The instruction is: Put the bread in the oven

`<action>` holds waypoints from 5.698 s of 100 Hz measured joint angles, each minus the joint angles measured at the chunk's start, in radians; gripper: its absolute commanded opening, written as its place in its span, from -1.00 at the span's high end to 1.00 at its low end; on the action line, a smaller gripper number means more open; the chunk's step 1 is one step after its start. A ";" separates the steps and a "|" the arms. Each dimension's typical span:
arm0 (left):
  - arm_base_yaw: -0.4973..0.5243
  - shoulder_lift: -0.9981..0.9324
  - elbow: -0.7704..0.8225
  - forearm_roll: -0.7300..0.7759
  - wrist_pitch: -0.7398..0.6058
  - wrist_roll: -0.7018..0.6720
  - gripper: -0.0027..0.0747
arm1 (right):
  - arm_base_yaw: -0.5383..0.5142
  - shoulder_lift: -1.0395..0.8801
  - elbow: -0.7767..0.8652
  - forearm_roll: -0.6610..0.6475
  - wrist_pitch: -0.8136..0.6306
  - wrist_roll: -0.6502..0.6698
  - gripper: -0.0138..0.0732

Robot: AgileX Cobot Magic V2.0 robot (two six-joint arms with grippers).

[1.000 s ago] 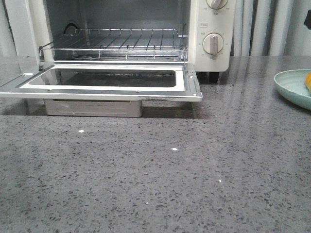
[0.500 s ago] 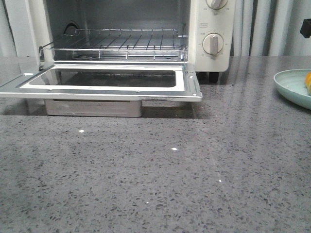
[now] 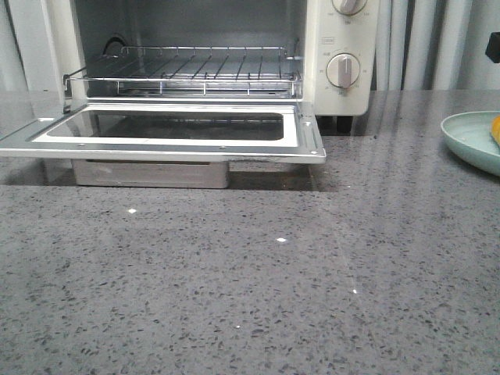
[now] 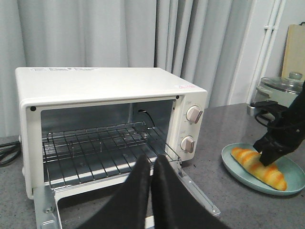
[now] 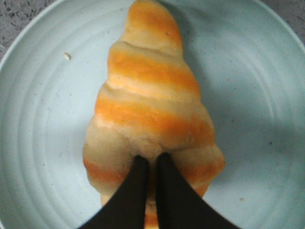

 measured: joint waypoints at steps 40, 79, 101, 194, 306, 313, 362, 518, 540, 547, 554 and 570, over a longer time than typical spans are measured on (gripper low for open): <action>0.001 -0.023 -0.049 0.065 0.051 0.000 0.99 | 0.096 -0.153 -0.079 -0.007 0.184 -0.024 0.84; 0.001 -0.023 -0.049 0.370 0.080 -0.268 0.99 | 0.399 -0.225 -0.184 -0.007 0.264 -0.036 0.84; 0.001 -0.023 -0.049 0.549 0.158 -0.428 0.99 | 0.639 -0.225 -0.233 -0.007 0.268 -0.042 0.84; 0.001 -0.023 -0.049 0.573 0.163 -0.450 0.99 | 0.810 0.352 -0.748 -0.297 0.097 -0.168 0.84; 0.001 -0.023 -0.049 0.533 0.164 -0.450 0.99 | 0.792 0.477 -0.787 -0.507 -0.083 -0.180 -0.32; 0.001 -0.023 -0.049 0.533 0.169 -0.450 0.99 | 0.792 0.477 -0.787 -0.507 -0.083 -0.180 -0.32; 0.001 -0.083 -0.049 0.541 0.260 -0.450 0.99 | 0.846 0.450 -0.787 -0.507 -0.055 -0.141 -0.32; 0.001 -0.438 0.020 0.541 0.496 -0.316 0.99 | 1.023 0.217 -0.763 -0.374 0.276 -0.087 -0.31; 0.001 -0.438 0.055 0.541 0.459 -0.314 0.99 | 0.945 0.184 -0.644 -0.399 0.276 -0.087 0.10; 0.001 -0.438 0.070 0.541 0.437 -0.314 0.99 | 0.914 0.169 -0.602 -0.397 0.276 -0.087 0.47; 0.001 -0.438 0.085 0.541 0.422 -0.314 0.99 | 0.888 0.146 -0.563 -0.396 0.276 -0.087 0.70; 0.001 -0.438 0.131 0.541 0.381 -0.314 0.99 | 0.836 0.074 -0.480 -0.386 0.276 -0.084 0.85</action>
